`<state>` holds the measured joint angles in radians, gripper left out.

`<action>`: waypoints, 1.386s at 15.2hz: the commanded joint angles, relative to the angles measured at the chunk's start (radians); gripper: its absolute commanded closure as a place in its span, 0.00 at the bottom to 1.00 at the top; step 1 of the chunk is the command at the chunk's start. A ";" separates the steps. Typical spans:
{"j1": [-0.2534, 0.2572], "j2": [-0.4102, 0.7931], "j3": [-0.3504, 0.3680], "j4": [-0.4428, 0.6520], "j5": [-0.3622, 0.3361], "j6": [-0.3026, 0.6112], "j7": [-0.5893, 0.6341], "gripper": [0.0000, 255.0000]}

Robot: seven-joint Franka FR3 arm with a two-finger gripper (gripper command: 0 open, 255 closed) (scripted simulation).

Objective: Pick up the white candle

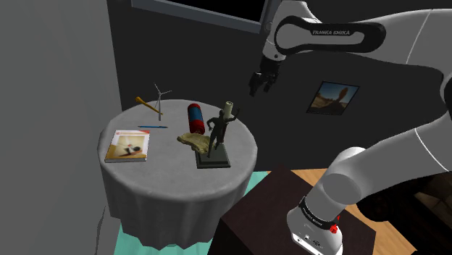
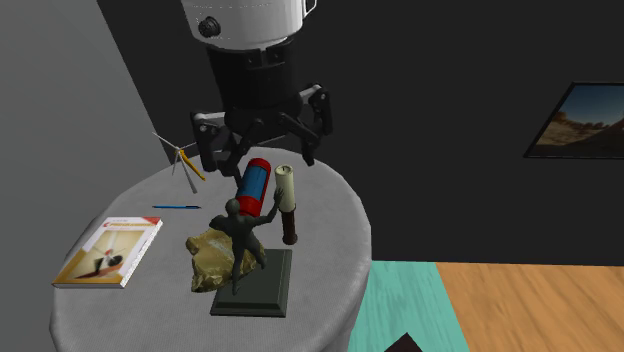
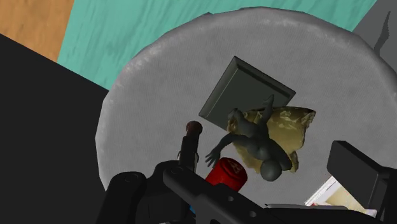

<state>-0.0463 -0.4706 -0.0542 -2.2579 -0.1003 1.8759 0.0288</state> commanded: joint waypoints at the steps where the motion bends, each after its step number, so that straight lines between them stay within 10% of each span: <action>1: -0.005 0.084 -0.015 0.038 0.000 0.037 -0.013 0.00; 21: -0.080 0.916 -0.081 0.716 0.103 0.082 -0.145 0.00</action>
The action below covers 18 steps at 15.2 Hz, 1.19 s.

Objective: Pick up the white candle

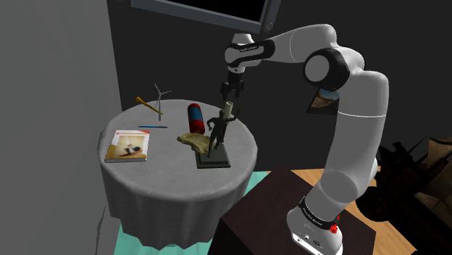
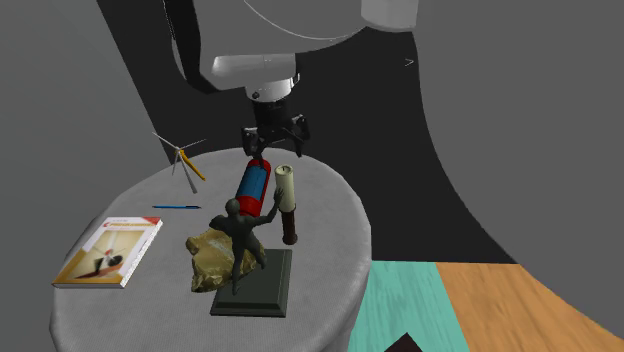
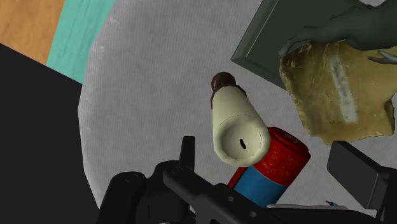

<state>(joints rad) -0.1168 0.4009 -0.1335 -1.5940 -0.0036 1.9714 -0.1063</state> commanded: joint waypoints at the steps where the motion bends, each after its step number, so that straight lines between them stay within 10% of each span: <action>1: -0.014 0.075 -0.001 0.087 0.010 -0.021 -0.013 0.00; 10: -0.015 0.109 0.002 0.035 0.014 0.064 -0.012 0.00; 11: -0.014 0.107 0.002 0.032 0.013 0.065 -0.010 1.00; 18: -0.014 0.105 0.002 0.029 0.013 0.066 -0.011 1.00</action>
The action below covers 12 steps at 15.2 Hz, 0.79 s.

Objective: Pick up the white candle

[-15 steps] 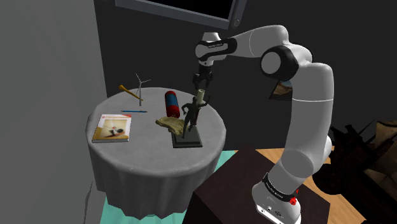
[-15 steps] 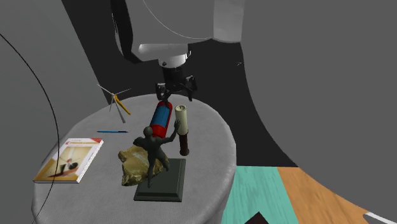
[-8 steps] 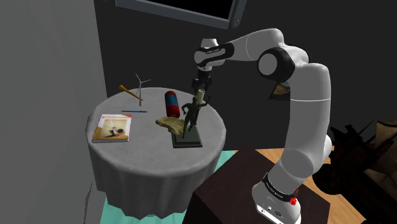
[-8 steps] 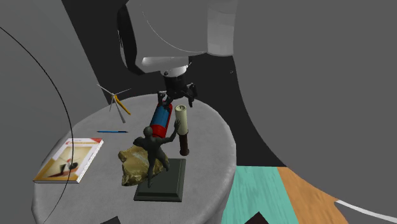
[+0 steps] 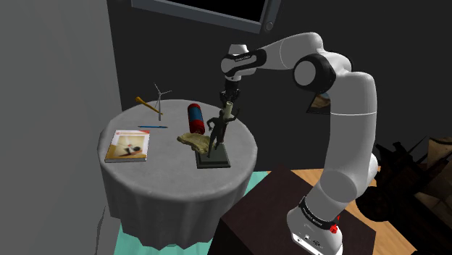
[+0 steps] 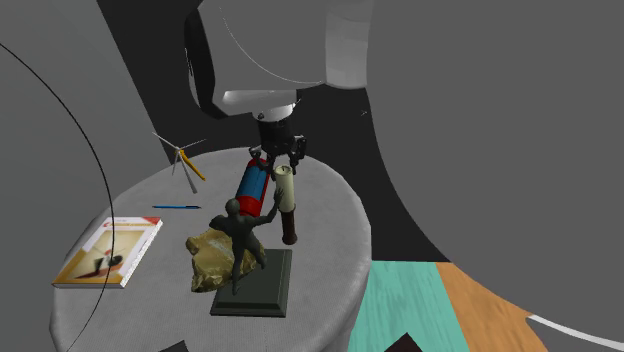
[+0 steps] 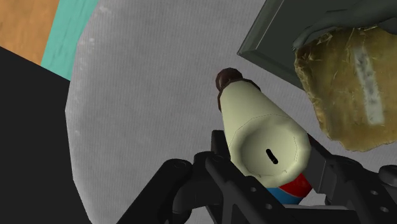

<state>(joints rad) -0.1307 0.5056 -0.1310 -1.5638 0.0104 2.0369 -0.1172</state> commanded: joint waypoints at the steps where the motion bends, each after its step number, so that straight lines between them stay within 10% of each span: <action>1: -0.001 0.001 -0.001 0.000 -0.001 0.000 0.000 1.00; 12: 0.000 -0.038 -0.004 0.077 -0.005 -0.115 -0.002 1.00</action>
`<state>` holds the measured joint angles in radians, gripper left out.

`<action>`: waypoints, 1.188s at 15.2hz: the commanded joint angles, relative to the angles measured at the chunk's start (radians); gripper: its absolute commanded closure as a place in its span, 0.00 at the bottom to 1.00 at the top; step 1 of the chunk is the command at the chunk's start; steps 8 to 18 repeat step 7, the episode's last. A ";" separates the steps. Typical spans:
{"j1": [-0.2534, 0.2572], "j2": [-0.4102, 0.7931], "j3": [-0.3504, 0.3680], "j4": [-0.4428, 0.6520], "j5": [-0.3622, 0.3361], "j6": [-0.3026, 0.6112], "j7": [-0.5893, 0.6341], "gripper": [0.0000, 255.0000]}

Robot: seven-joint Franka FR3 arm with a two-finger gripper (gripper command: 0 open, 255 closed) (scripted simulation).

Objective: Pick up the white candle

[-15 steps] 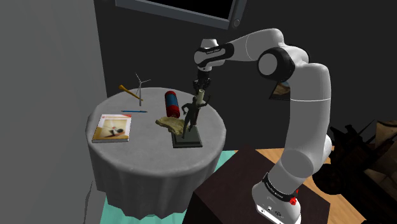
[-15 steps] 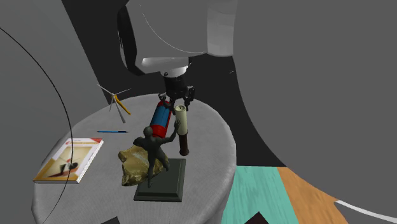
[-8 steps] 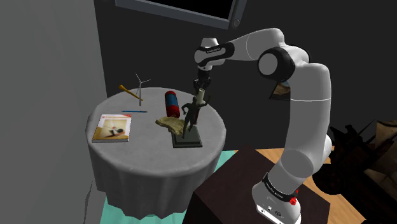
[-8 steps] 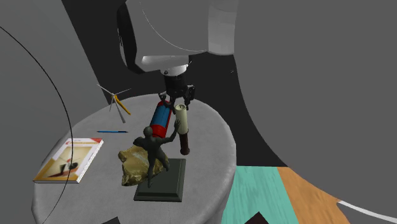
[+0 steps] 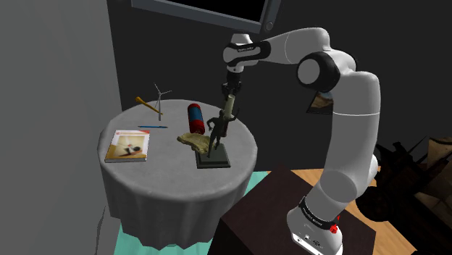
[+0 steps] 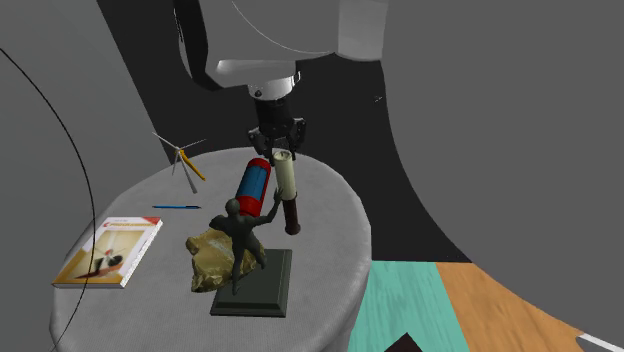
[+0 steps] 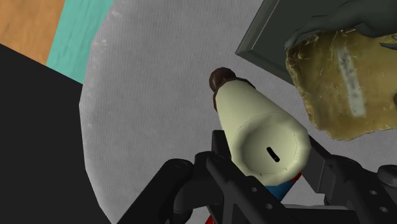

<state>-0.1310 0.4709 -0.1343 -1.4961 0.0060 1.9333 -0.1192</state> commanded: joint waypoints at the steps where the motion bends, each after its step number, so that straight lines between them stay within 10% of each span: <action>1: 0.000 -0.006 0.000 0.018 -0.001 -0.024 0.000 1.00; 18: 0.000 -0.017 -0.001 0.058 -0.002 -0.074 -0.002 1.00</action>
